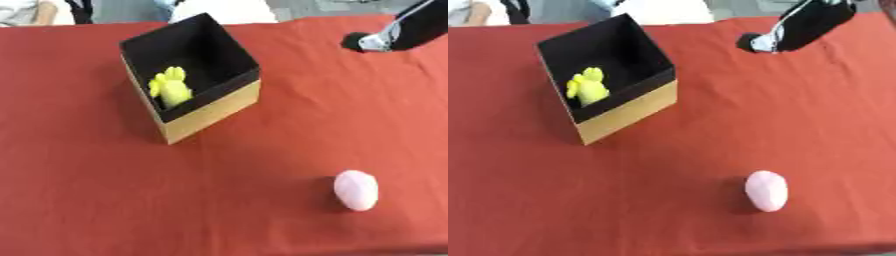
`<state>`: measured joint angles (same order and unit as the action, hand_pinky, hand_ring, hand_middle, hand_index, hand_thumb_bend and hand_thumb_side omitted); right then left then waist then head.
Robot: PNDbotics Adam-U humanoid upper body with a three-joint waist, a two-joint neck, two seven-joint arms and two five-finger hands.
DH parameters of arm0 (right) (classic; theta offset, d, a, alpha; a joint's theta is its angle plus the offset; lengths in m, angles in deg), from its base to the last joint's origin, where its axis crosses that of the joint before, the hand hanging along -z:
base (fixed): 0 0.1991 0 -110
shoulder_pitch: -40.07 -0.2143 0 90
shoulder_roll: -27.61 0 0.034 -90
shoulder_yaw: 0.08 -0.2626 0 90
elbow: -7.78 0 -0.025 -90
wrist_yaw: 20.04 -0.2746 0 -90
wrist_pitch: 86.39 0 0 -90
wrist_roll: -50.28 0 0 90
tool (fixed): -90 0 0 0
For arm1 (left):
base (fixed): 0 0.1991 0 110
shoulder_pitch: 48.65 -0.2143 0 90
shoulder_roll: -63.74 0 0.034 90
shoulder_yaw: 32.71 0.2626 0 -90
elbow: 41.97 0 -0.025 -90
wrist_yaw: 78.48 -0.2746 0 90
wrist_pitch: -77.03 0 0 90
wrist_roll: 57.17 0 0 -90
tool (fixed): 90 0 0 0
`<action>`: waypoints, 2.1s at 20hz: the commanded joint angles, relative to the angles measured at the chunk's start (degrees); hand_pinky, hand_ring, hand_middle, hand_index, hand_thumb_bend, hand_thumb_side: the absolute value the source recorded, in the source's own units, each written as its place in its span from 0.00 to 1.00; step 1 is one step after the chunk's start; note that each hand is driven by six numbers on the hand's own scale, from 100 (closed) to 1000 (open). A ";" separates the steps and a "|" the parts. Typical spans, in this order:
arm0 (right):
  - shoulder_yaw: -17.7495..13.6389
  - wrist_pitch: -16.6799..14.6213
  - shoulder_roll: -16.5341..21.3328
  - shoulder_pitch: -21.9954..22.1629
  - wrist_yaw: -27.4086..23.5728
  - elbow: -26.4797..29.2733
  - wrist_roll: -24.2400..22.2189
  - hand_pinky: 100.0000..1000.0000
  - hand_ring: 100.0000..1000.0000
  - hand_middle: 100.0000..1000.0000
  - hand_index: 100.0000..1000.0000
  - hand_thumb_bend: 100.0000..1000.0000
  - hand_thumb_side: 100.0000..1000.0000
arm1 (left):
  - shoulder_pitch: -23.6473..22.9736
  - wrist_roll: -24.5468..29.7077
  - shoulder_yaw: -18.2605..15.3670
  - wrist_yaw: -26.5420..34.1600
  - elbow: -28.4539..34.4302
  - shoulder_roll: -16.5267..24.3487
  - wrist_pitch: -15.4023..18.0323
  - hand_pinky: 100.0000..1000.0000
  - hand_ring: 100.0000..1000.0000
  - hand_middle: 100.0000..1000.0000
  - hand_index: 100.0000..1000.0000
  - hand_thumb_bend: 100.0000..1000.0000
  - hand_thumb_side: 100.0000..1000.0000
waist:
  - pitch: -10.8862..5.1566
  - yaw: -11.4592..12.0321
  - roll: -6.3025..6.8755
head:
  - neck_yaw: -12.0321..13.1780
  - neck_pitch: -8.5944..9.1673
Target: Pick up objects on the table and place them in the box.
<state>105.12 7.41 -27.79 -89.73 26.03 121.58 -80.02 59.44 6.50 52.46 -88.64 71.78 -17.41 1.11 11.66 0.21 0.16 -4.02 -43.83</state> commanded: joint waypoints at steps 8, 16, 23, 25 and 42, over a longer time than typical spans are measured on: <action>0.90 0.68 6.40 11.29 -6.04 0.79 9.63 0.83 0.85 0.78 0.88 0.38 0.56 | -0.63 -0.33 -0.79 -0.63 0.84 2.44 -0.21 0.50 0.79 0.64 0.80 0.00 0.24 | -1.92 -1.50 -0.07 | 1.30 -0.29; 3.86 -0.03 6.62 15.62 -8.88 0.79 13.99 0.81 0.83 0.75 0.85 0.35 0.55 | -0.95 -0.34 -0.74 -0.75 0.84 2.61 -0.32 0.50 0.79 0.64 0.80 0.00 0.24 | -2.25 -1.98 -0.01 | 1.30 -0.29; 6.12 -0.72 6.43 18.08 -11.97 0.79 16.32 0.80 0.81 0.72 0.83 0.32 0.58 | -1.07 -0.25 -0.68 -0.73 0.84 2.59 -0.40 0.49 0.79 0.64 0.80 0.00 0.24 | -2.24 -1.96 0.02 | 1.07 -0.29; 6.65 -1.15 6.51 18.94 -12.88 0.79 17.55 0.80 0.82 0.72 0.83 0.31 0.59 | -1.15 -0.22 -0.66 -0.73 0.84 2.62 -0.43 0.49 0.79 0.64 0.80 0.00 0.24 | -2.34 -1.97 -0.01 | 1.10 -0.29; 7.70 -8.11 10.40 22.88 -23.14 0.79 19.57 0.81 0.82 0.72 0.83 0.31 0.73 | -1.57 -0.11 -0.63 -1.14 0.84 3.62 -0.53 0.49 0.78 0.64 0.80 0.00 0.23 | -2.88 -2.65 -0.48 | 1.57 -0.29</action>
<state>114.05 -0.12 -19.81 -66.48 4.20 121.59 -60.35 57.48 6.45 52.44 -89.43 71.78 -15.89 0.69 9.60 -2.44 -0.24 -2.61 -43.83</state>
